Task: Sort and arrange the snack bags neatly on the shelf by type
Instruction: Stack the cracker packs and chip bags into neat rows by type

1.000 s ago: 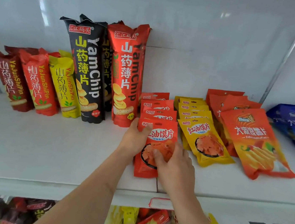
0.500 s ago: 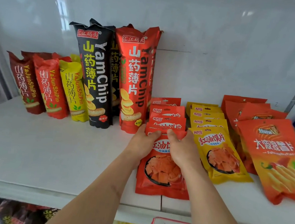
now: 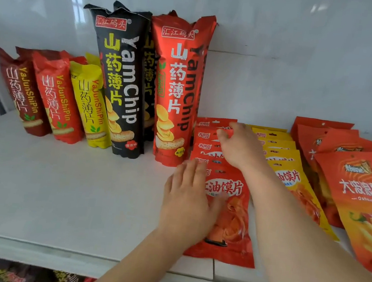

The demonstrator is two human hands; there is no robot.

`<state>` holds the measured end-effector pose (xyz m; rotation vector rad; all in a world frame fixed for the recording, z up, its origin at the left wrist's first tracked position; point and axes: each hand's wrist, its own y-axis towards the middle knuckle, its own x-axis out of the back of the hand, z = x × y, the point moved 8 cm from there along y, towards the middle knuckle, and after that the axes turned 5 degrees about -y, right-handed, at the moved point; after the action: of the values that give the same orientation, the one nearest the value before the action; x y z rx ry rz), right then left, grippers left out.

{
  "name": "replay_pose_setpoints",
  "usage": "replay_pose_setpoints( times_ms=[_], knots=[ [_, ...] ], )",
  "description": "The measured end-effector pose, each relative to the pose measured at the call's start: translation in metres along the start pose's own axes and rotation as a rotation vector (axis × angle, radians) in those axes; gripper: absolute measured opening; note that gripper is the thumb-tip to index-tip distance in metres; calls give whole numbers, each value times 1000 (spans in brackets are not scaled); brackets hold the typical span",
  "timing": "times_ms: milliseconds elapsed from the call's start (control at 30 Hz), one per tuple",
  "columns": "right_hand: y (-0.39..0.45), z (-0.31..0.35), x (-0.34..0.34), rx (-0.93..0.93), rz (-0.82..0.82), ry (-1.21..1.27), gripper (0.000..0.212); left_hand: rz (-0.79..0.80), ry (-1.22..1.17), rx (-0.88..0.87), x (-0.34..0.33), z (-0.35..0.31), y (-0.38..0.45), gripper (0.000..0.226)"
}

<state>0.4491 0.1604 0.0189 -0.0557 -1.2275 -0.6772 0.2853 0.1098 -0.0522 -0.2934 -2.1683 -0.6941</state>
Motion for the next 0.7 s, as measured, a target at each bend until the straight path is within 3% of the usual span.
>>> replay_pose_setpoints(
  times_ms=[67, 233, 700],
  knots=[
    [12, 10, -14, 48, 83, -127, 64, -22, 135, -100, -1, -14, -13, 80],
    [28, 15, -51, 83, 228, -254, 74, 295, 184, -5, -25, -4, -7, 80],
    [58, 6, -78, 105, 239, -273, 73, 429, 139, 60, -44, 6, 25, 80]
  ],
)
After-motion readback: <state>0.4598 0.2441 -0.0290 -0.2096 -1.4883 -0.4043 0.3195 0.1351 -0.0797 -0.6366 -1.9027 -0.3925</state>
